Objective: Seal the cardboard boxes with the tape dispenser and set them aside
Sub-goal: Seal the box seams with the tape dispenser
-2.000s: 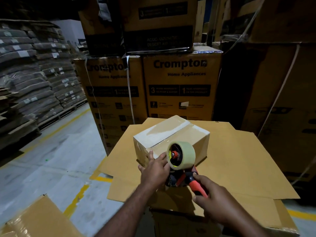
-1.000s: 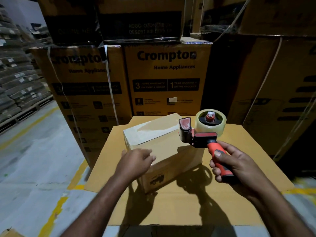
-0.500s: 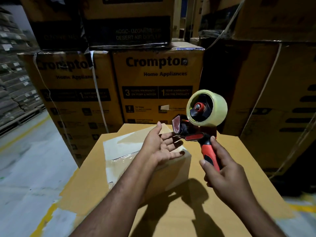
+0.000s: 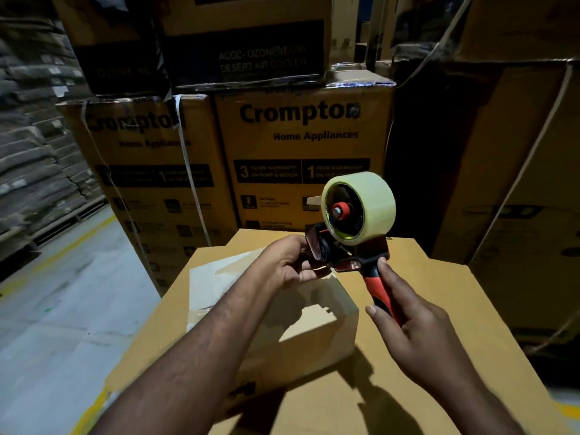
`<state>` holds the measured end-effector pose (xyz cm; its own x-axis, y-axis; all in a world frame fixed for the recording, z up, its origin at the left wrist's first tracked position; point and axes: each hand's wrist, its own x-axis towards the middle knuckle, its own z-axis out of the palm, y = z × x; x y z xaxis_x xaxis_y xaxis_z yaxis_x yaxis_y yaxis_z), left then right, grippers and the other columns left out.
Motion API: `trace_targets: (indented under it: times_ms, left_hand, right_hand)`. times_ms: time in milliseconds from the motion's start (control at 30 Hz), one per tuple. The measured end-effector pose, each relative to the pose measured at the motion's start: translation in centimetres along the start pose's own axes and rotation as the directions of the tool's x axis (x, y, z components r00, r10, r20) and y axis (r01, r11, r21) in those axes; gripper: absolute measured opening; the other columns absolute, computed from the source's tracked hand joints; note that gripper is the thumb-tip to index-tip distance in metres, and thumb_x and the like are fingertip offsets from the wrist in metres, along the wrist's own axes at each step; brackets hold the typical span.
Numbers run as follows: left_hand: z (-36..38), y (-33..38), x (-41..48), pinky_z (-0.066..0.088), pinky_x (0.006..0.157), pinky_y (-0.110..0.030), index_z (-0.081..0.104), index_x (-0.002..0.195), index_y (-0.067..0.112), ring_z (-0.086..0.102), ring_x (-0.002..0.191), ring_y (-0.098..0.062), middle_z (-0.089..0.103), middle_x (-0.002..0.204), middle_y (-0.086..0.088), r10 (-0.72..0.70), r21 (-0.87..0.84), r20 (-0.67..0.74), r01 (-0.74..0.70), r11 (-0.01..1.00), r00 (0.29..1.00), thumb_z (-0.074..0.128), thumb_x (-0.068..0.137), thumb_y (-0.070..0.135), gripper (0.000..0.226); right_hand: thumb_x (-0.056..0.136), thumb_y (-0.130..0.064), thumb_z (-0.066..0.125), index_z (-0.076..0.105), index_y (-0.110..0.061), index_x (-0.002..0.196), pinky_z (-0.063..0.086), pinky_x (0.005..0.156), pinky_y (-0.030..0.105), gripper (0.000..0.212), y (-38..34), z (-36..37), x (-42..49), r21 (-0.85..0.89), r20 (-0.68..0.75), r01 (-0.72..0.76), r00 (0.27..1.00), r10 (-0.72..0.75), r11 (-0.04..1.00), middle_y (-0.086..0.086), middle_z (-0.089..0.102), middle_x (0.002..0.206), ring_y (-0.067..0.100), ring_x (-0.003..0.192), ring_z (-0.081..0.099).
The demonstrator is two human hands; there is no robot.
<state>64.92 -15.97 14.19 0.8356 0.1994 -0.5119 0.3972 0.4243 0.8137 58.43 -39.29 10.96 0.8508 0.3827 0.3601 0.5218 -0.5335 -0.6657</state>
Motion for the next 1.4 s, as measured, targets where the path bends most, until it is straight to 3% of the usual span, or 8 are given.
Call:
trace_targets:
  times_ms: [133, 267, 367, 567, 767, 1033, 1200, 1400]
  left_hand:
    - [-0.8, 1.3, 1.4, 0.059, 0.067, -0.053, 0.064, 0.097, -0.005, 0.076, 0.067, -0.032, 0.074, 0.083, -0.024, -0.019, -0.121, 0.002, 0.019, 0.993, 1.000, 0.032, 0.099, -0.002, 0.032]
    - [-2.1, 2.9, 1.8, 0.052, 0.099, -0.058, 0.065, 0.087, -0.001, 0.075, 0.079, -0.033, 0.074, 0.081, -0.023, -0.072, -0.101, 0.118, 0.084, 0.991, 0.990, 0.053, 0.103, 0.022, 0.030]
    - [-2.8, 3.9, 2.4, 0.055, 0.094, -0.057, 0.069, 0.100, 0.001, 0.070, 0.103, -0.036, 0.073, 0.110, -0.022, -0.125, -0.007, 0.165, 0.127, 0.992, 0.978, 0.071, 0.092, 0.043, 0.043]
    - [-3.7, 4.8, 4.1, 0.049, 0.086, -0.024, 0.067, 0.071, 0.005, 0.063, 0.087, -0.023, 0.069, 0.074, -0.014, -0.222, 0.115, 0.149, 0.206, 0.972, 0.964, 0.071, 0.091, 0.025, 0.028]
    - [-4.6, 4.7, 4.1, 0.054, 0.043, -0.024, 0.061, 0.079, -0.002, 0.066, 0.058, -0.019, 0.064, 0.071, -0.015, -0.229, -0.025, 0.294, 0.247, 0.969, 0.928, 0.064, 0.092, 0.007, 0.016]
    - [-4.7, 5.1, 4.1, 0.062, 0.064, -0.026, 0.073, 0.078, -0.002, 0.070, 0.079, -0.022, 0.070, 0.085, -0.020, -0.043, 0.104, 0.372, 0.005, 0.995, 0.927, 0.052, 0.097, -0.009, 0.030]
    - [-4.0, 7.2, 4.0, 0.064, 0.079, -0.042, 0.069, 0.093, 0.002, 0.076, 0.085, -0.032, 0.076, 0.089, -0.020, 0.231, 0.551, 0.255, -0.338, 0.763, 0.939, 0.060, 0.091, -0.014, 0.018]
    - [-3.0, 6.8, 6.2, 0.065, 0.068, -0.040, 0.071, 0.092, 0.002, 0.076, 0.079, -0.025, 0.075, 0.089, -0.014, 0.400, 0.766, 0.228, -0.417, 0.489, 0.888, 0.067, 0.088, -0.010, 0.013]
  right_hand:
    - [0.094, -0.036, 0.063, 0.013, -0.055, 0.150, 0.051, 0.087, 0.024, 0.077, 0.1, 1.0, 1.2, 0.025, 0.002, -0.028, 1.000, 0.028, 0.999, -0.004, 0.051, 0.143, 0.009, 0.108, 0.052]
    - [0.094, -0.036, 0.064, 0.015, -0.057, 0.149, 0.049, 0.087, 0.021, 0.077, -0.2, 2.0, 2.1, 0.012, 0.001, -0.036, 0.999, 0.036, 0.999, -0.012, 0.049, 0.138, 0.005, 0.108, 0.048]
    - [0.093, -0.037, 0.063, 0.013, -0.058, 0.147, 0.051, 0.088, 0.023, 0.077, -0.7, 2.8, 2.4, 0.012, -0.005, -0.046, 0.999, 0.046, 0.999, -0.019, 0.043, 0.130, 0.005, 0.109, 0.048]
    - [0.092, -0.040, 0.062, 0.014, -0.060, 0.146, 0.053, 0.090, 0.024, 0.075, -1.2, 3.4, 2.6, -0.002, -0.018, -0.051, 0.999, 0.051, 0.999, -0.023, 0.038, 0.134, 0.004, 0.112, 0.048]
    - [0.082, -0.055, 0.055, 0.014, -0.071, 0.142, 0.052, 0.070, 0.011, 0.074, -1.9, 3.3, 2.2, 0.077, -0.055, -0.085, 0.994, 0.090, 0.993, -0.025, 0.049, 0.126, 0.006, 0.099, 0.063]
    - [0.079, -0.056, 0.057, 0.024, -0.060, 0.148, 0.052, 0.072, 0.021, 0.076, -2.1, 2.3, 2.7, 0.111, -0.074, -0.127, 0.988, 0.136, 0.986, -0.003, 0.057, 0.127, 0.022, 0.094, 0.067]
    - [0.090, -0.042, 0.063, 0.021, -0.064, 0.143, 0.050, 0.066, 0.015, 0.071, -2.0, 2.4, 3.0, 0.067, -0.017, -0.149, 0.988, 0.151, 0.986, -0.012, 0.053, 0.125, 0.011, 0.091, 0.063]
    - [0.098, -0.037, 0.059, 0.008, -0.055, 0.151, 0.048, 0.096, 0.027, 0.076, -2.3, 3.3, 2.7, -0.123, 0.032, -0.215, 0.975, 0.220, 0.969, -0.009, 0.050, 0.146, 0.014, 0.125, 0.053]
